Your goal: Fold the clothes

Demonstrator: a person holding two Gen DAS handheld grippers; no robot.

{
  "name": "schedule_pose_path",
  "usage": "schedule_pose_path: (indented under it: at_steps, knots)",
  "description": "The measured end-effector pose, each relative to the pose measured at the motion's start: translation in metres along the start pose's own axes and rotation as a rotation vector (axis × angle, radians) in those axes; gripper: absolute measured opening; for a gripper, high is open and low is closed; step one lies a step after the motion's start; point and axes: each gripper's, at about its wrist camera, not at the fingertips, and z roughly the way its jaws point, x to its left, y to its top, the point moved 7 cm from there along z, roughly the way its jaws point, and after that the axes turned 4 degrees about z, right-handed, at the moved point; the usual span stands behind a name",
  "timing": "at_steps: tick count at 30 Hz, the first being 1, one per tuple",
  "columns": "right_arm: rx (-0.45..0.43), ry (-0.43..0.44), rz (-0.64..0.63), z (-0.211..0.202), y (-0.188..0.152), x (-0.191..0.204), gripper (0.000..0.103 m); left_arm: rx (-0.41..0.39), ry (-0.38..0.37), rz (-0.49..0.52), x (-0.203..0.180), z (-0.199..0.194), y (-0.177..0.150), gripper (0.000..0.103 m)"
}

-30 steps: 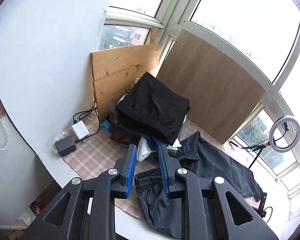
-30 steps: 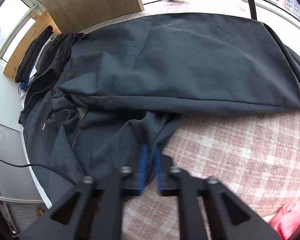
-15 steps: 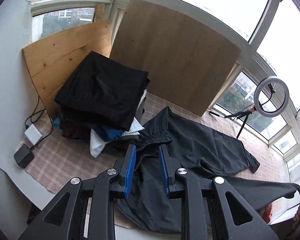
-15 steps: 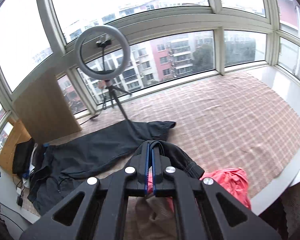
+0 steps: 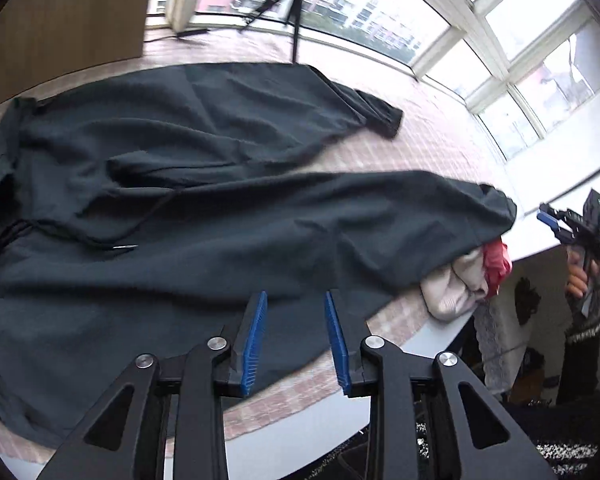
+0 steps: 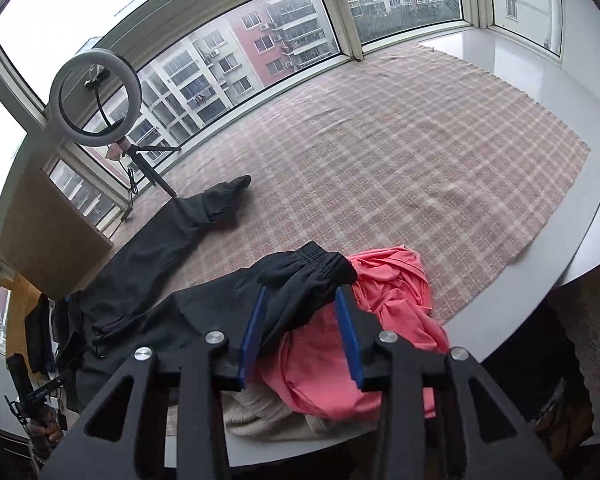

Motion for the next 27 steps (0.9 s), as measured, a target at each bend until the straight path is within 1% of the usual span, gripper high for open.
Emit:
schedule_pose_path:
  at_steps: [2,5,6,7,8,10,12,14,15,16,17,19,20,21,23,24,25,26,27]
  knots:
    - [0.036,0.006,0.037,0.012,-0.002,-0.013,0.035,0.076,-0.036,0.104,-0.041,0.035,-0.002,0.032]
    - [0.103,0.067,0.101,0.035,-0.003,-0.019,0.035,0.169,-0.041,0.244,-0.077,0.071,-0.017,0.033]
    - [0.126,0.100,0.124,0.041,-0.003,-0.018,0.035,0.199,-0.041,0.290,-0.088,0.082,-0.022,0.034]
    - [0.150,0.130,0.140,0.048,-0.001,-0.016,0.035,0.214,-0.031,0.324,-0.092,0.089,-0.026,0.035]
    - [0.175,0.140,0.147,0.055,0.000,-0.013,0.035,0.221,-0.022,0.342,-0.093,0.095,-0.029,0.038]
    - [0.218,0.129,0.140,0.070,0.003,-0.007,0.035,0.224,0.000,0.341,-0.087,0.103,-0.031,0.040]
    - [0.265,0.055,0.084,0.089,0.005,-0.002,0.036,0.234,0.027,0.314,-0.075,0.112,-0.030,0.040]
    - [0.298,0.028,0.068,0.105,0.006,0.002,0.035,0.243,0.027,0.285,-0.068,0.117,-0.031,0.040]
    - [0.302,0.035,0.064,0.110,0.007,0.005,0.032,0.251,0.006,0.263,-0.065,0.118,-0.033,0.040]
    - [0.296,0.045,0.062,0.113,0.008,0.009,0.015,0.258,-0.016,0.243,-0.063,0.119,-0.035,0.040]
    - [0.278,0.057,0.058,0.114,0.012,0.015,0.004,0.241,-0.037,0.235,-0.063,0.117,-0.035,0.040]
    - [0.232,0.083,0.048,0.112,0.021,0.028,0.004,0.224,-0.065,0.220,-0.060,0.114,-0.038,0.037]
    - [0.205,0.111,0.041,0.107,0.027,0.038,0.003,0.220,-0.064,0.212,-0.057,0.112,-0.039,0.030]
    - [0.173,0.160,0.032,0.097,0.033,0.053,0.003,0.216,-0.062,0.204,-0.055,0.111,-0.039,0.020]
    - [0.079,0.284,0.001,0.057,0.047,0.080,0.003,0.234,-0.065,0.180,-0.050,0.107,-0.042,0.008]
    - [0.029,0.347,-0.016,0.035,0.054,0.093,0.003,0.242,-0.066,0.170,-0.048,0.105,-0.043,0.006]
    - [-0.014,0.385,-0.039,0.011,0.056,0.099,0.003,0.237,-0.057,0.188,-0.049,0.101,-0.043,0.004]
    - [-0.033,0.379,-0.044,-0.003,0.053,0.094,0.003,0.231,-0.049,0.205,-0.051,0.096,-0.044,0.000]
    - [-0.042,0.359,-0.040,-0.014,0.049,0.086,0.003,0.228,-0.058,0.214,-0.054,0.090,-0.045,0.000]
